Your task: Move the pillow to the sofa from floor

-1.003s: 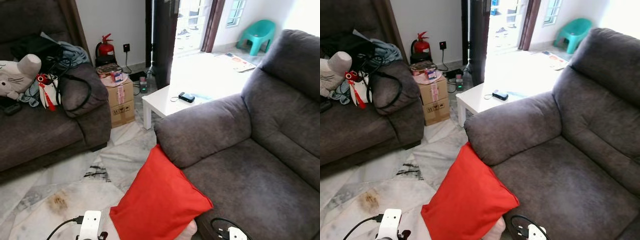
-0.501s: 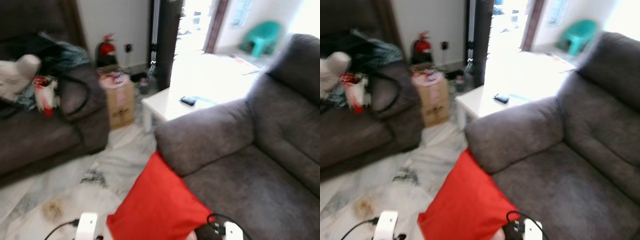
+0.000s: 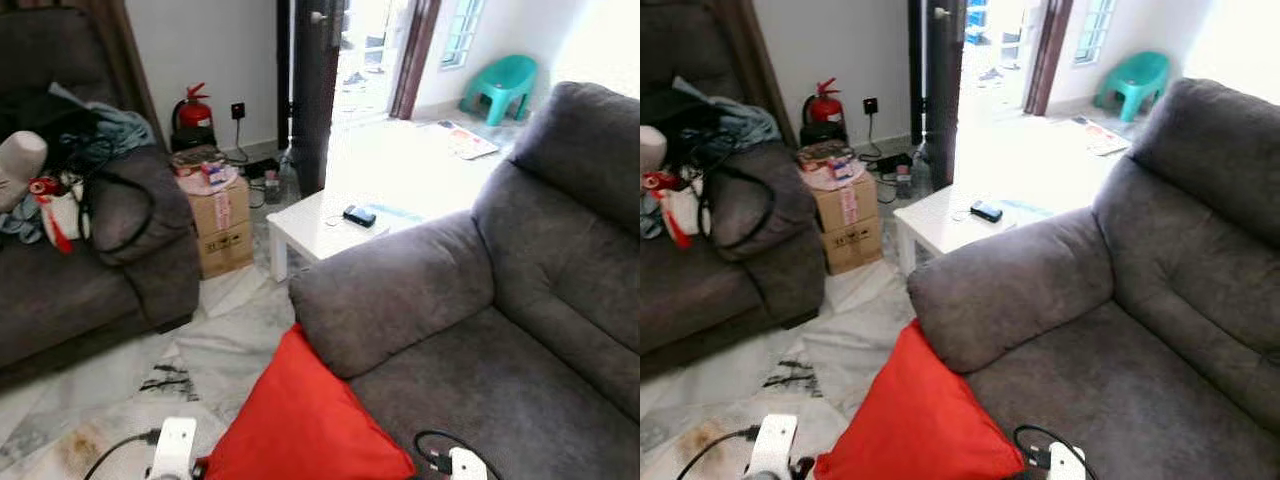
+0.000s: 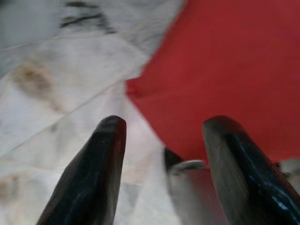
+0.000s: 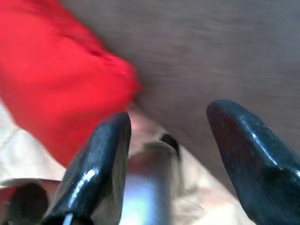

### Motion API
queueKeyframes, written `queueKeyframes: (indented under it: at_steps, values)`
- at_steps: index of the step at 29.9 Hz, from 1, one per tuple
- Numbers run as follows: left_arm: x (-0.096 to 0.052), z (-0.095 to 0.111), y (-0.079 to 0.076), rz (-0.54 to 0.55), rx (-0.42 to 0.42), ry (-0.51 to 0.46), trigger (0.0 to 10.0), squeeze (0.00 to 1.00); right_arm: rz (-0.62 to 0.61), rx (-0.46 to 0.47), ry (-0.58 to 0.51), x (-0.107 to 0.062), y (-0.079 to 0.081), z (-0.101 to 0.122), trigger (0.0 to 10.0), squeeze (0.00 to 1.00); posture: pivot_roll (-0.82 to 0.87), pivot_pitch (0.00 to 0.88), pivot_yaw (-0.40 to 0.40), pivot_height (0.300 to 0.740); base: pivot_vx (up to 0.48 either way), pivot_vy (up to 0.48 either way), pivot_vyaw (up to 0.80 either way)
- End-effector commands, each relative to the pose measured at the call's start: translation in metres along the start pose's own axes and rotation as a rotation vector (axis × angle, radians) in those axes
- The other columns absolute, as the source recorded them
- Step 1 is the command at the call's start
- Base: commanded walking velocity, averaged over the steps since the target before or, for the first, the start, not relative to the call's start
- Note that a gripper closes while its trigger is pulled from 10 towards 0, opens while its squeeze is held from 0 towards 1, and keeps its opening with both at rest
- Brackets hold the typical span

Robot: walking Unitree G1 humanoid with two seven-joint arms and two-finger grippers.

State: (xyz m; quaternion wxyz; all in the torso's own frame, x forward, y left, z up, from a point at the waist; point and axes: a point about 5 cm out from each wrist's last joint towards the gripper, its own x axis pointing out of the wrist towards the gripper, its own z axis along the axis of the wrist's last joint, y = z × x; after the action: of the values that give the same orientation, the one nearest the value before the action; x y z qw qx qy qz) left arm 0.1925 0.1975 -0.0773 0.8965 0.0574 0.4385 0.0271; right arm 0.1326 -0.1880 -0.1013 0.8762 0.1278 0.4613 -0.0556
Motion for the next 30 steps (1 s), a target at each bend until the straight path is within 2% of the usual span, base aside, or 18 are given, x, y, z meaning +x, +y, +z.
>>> queueKeyframes:
  at_steps: [1, 8, 11, 12, 13, 15, 18, 19, 20, 21, 22, 23, 24, 25, 26, 27, 29, 30]
  values:
    - [-0.002, -0.008, 0.007, 0.023, 0.020, 0.020, 10.0, 0.00, 0.006, 0.002, -0.019, 0.001, 0.002, 0.002, 10.0, 0.00, 0.03, 0.000, -0.062, 0.740, 0.000, 0.000, 0.00]
    - [-0.001, 0.007, 0.010, 0.080, 0.009, -0.069, 10.0, 0.00, 0.033, 0.023, -0.073, 0.000, 0.004, 0.007, 10.0, 0.00, 0.03, 0.000, -0.061, 0.740, 0.000, 0.000, 0.00]
    - [-0.001, 0.014, 0.014, 0.137, 0.015, -0.107, 10.0, 0.00, 0.028, 0.029, -0.085, 0.000, 0.004, 0.007, 10.0, 0.00, 0.03, 0.000, -0.061, 0.740, 0.000, 0.000, 0.00]
    - [-0.001, 0.015, 0.016, 0.151, 0.002, -0.113, 10.0, 0.00, 0.028, 0.028, -0.088, 0.000, 0.004, 0.008, 10.0, 0.00, 0.03, 0.000, -0.061, 0.740, 0.000, 0.000, 0.00]
    - [-0.001, 0.018, 0.023, 0.194, -0.063, -0.138, 10.0, 0.00, 0.033, 0.043, -0.108, 0.000, 0.004, 0.009, 10.0, 0.00, 0.04, 0.000, -0.060, 0.740, 0.000, 0.000, 0.00]
    - [-0.003, 0.021, 0.029, 0.207, -0.071, -0.176, 10.0, 0.00, 0.038, 0.056, -0.132, -0.001, 0.005, 0.010, 10.0, 0.00, 0.04, 0.000, -0.058, 0.740, 0.000, 0.000, 0.00]
    - [-0.005, 0.038, 0.034, 0.219, -0.068, -0.299, 10.0, 0.00, 0.026, 0.074, -0.182, -0.002, 0.004, 0.013, 10.0, 0.00, 0.03, 0.000, -0.055, 0.740, 0.000, 0.000, 0.00]
    - [-0.007, 0.051, 0.036, 0.230, -0.074, -0.375, 10.0, 0.00, 0.015, 0.096, -0.207, -0.002, 0.003, 0.014, 10.0, 0.00, 0.04, 0.000, -0.055, 0.740, 0.000, 0.000, 0.00]
    - [-0.007, 0.051, 0.036, 0.230, -0.074, -0.375, 10.0, 0.00, 0.015, 0.096, -0.207, -0.002, 0.003, 0.014, 10.0, 0.00, 0.04, 0.000, -0.055, 0.740, 0.000, 0.000, 0.00]
    - [-0.012, 0.071, 0.039, 0.254, -0.063, -0.492, 10.0, 0.00, 0.011, 0.106, -0.240, -0.003, 0.003, 0.017, 10.0, 0.00, 0.05, 0.000, -0.055, 0.740, 0.000, 0.000, 0.00]
    - [-0.016, 0.081, 0.041, 0.265, -0.059, -0.548, 10.0, 0.00, 0.012, 0.105, -0.256, -0.004, 0.003, 0.018, 10.0, 0.00, 0.05, 0.000, -0.054, 0.740, 0.000, 0.000, 0.00]
    - [-0.024, 0.102, 0.043, 0.278, -0.059, -0.666, 10.0, 0.00, 0.027, 0.096, -0.287, -0.004, 0.004, 0.021, 10.0, 0.00, 0.05, 0.000, -0.054, 0.740, 0.000, 0.000, 0.00]
    - [-0.024, 0.102, 0.043, 0.278, -0.059, -0.666, 10.0, 0.00, 0.027, 0.096, -0.287, -0.004, 0.004, 0.021, 10.0, 0.00, 0.05, 0.000, -0.054, 0.740, 0.000, 0.000, 0.00]
    - [-0.028, 0.109, 0.043, 0.278, -0.053, -0.705, 10.0, 0.00, 0.039, 0.075, -0.348, -0.003, 0.006, 0.036, 10.0, 0.00, 0.05, 0.000, -0.052, 0.740, 0.000, 0.000, 0.00]
    - [-0.038, 0.127, 0.043, 0.272, -0.037, -0.801, 10.0, 0.00, 0.087, 0.008, -0.622, -0.003, 0.020, 0.115, 10.0, 0.00, 0.05, 0.000, -0.048, 0.740, 0.000, 0.000, 0.00]
    - [-0.038, 0.127, 0.043, 0.272, -0.037, -0.801, 10.0, 0.00, 0.087, 0.008, -0.622, -0.003, 0.020, 0.115, 10.0, 0.00, 0.05, 0.000, -0.048, 0.740, 0.000, 0.000, 0.00]
    - [-0.052, 0.149, 0.040, 0.263, -0.010, -0.914, 10.0, 0.00, 0.142, 0.000, -0.861, -0.021, 0.033, 0.167, 10.0, 0.00, 0.04, 0.000, -0.044, 0.740, 0.000, 0.000, 0.00]
    - [-0.052, 0.149, 0.040, 0.263, -0.010, -0.914, 10.0, 0.00, 0.142, 0.000, -0.861, -0.021, 0.033, 0.167, 10.0, 0.00, 0.04, 0.000, -0.044, 0.740, 0.000, 0.000, 0.00]
